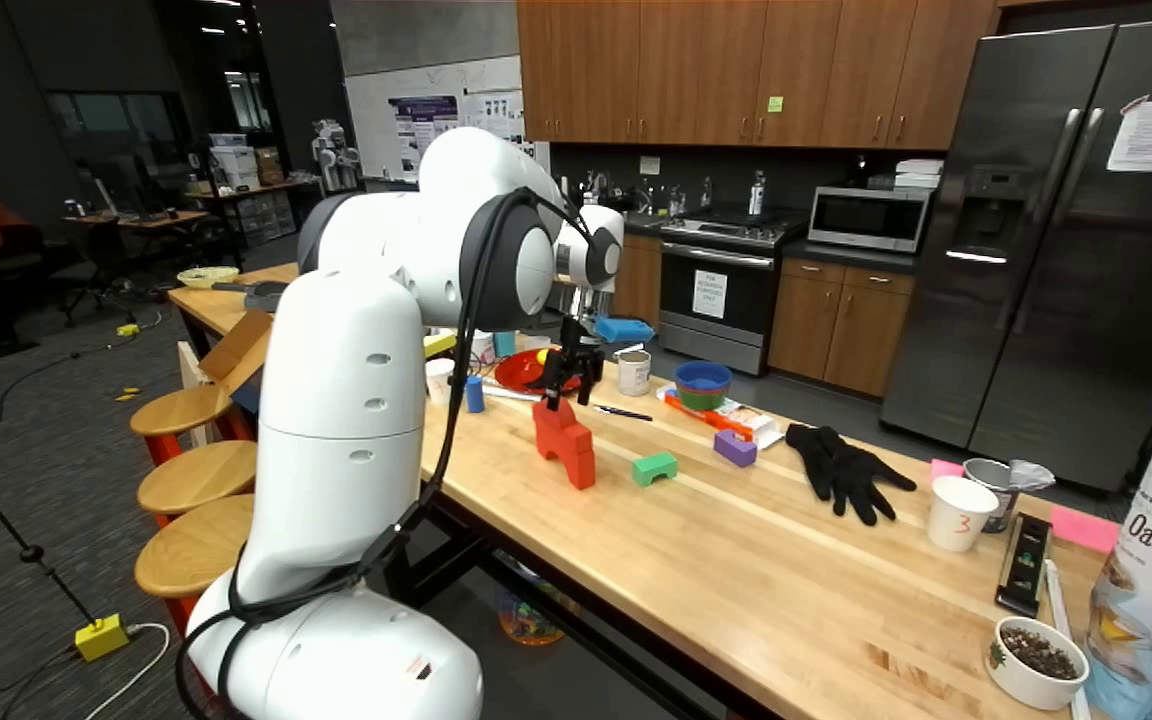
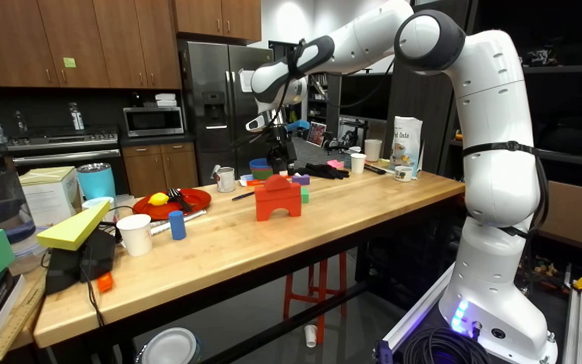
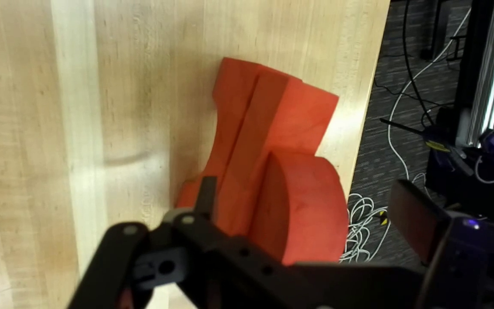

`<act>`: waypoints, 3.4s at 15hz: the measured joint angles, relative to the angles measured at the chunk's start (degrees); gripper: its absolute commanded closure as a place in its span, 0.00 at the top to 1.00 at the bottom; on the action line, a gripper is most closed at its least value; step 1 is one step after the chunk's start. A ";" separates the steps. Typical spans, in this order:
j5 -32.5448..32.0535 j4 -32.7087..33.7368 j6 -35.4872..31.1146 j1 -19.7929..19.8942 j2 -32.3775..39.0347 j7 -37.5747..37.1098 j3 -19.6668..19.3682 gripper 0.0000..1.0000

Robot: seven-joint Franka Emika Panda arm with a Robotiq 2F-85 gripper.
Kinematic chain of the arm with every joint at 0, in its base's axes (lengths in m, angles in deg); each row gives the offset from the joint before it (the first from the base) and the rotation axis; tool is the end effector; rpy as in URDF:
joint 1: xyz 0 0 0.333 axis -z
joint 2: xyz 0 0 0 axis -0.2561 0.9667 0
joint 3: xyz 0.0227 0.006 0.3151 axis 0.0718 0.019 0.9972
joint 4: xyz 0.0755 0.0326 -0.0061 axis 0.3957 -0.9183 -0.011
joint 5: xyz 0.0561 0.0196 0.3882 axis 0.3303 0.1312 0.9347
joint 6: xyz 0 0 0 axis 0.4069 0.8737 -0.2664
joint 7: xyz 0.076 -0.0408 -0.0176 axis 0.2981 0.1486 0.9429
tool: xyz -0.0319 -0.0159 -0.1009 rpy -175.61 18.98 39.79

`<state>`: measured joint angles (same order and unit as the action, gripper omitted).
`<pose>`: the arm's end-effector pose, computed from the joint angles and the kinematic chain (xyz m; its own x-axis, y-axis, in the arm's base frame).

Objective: Put the right orange block on the left orange block

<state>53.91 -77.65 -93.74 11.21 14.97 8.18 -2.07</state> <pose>0.6090 0.1078 0.3998 0.1238 0.9923 0.0067 0.9421 -0.1154 -0.3148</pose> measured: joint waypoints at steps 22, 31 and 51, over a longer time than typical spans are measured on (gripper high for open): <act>-0.98 -11.71 7.90 -2.10 -16.61 -28.60 0.30 1.00; -11.50 -16.12 7.83 -7.60 -24.79 -34.02 5.02 1.00; -13.62 -36.41 -15.11 -13.89 -35.33 -24.25 5.99 1.00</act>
<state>40.29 -114.05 -108.85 -2.67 -20.36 -16.07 3.91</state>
